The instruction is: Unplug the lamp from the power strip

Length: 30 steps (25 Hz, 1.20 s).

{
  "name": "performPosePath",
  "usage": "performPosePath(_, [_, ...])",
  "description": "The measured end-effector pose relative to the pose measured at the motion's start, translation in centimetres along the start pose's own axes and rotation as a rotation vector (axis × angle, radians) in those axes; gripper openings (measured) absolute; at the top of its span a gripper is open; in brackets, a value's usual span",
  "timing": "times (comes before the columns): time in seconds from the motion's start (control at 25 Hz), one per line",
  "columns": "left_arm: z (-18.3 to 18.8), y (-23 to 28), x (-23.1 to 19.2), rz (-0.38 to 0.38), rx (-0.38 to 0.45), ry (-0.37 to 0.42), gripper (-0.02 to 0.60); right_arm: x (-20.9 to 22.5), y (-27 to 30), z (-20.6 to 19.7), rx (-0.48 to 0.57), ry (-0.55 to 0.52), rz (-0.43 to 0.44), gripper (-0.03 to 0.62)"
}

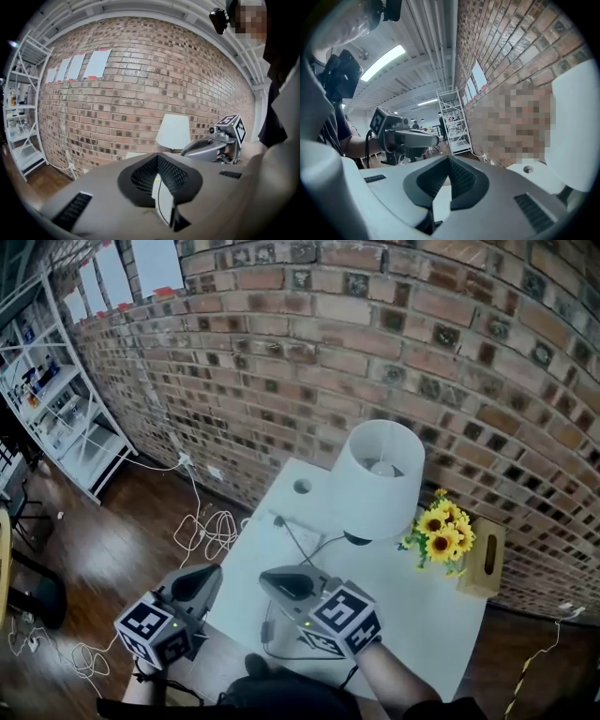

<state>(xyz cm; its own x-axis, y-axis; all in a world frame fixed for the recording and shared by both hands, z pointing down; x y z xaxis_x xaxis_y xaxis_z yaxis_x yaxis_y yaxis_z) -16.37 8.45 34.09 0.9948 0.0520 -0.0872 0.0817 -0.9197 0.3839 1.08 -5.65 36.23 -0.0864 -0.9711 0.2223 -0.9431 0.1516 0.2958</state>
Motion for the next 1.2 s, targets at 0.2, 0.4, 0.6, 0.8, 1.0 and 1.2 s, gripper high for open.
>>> performPosePath(0.2, [1.3,2.4,-0.2,-0.022,-0.041,-0.019,0.023,1.0,-0.7,-0.6,0.002,0.036,-0.028,0.003])
performPosePath(0.4, [1.3,5.2,-1.4,-0.082,-0.068,0.002,0.023,0.8,-0.2,-1.1,0.010,0.076,-0.065,0.003])
performPosePath(0.6, [0.8,8.0,-2.9,-0.165,-0.101,0.026,0.023,1.2,1.2,-1.3,-0.011,0.098,-0.122,0.003])
performPosePath(0.8, [0.4,10.8,-6.4,-0.249,-0.108,0.011,0.023,2.2,4.2,-1.0,-0.062,0.096,-0.191,0.003])
performPosePath(1.0, [-0.3,13.6,-9.2,-0.311,-0.137,0.057,0.024,3.2,6.6,-1.3,-0.111,0.124,-0.257,0.003])
performPosePath(1.2, [-1.0,16.0,-11.5,-0.408,-0.150,0.034,0.023,4.1,8.5,-1.3,-0.137,0.146,-0.297,0.005])
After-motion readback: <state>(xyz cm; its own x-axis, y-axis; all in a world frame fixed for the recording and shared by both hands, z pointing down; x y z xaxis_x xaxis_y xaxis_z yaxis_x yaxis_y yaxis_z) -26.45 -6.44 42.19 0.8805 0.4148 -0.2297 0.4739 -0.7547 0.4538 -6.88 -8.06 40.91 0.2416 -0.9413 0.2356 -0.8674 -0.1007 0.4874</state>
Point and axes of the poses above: the fingertips, and each gripper's own axes: y forward along the fingers, x to its right, z out of its top, the point moved 10 cm from there along -y, backward along the fingers, and after that the axes turned 3 degrees about -x, right-handed, at the moved point
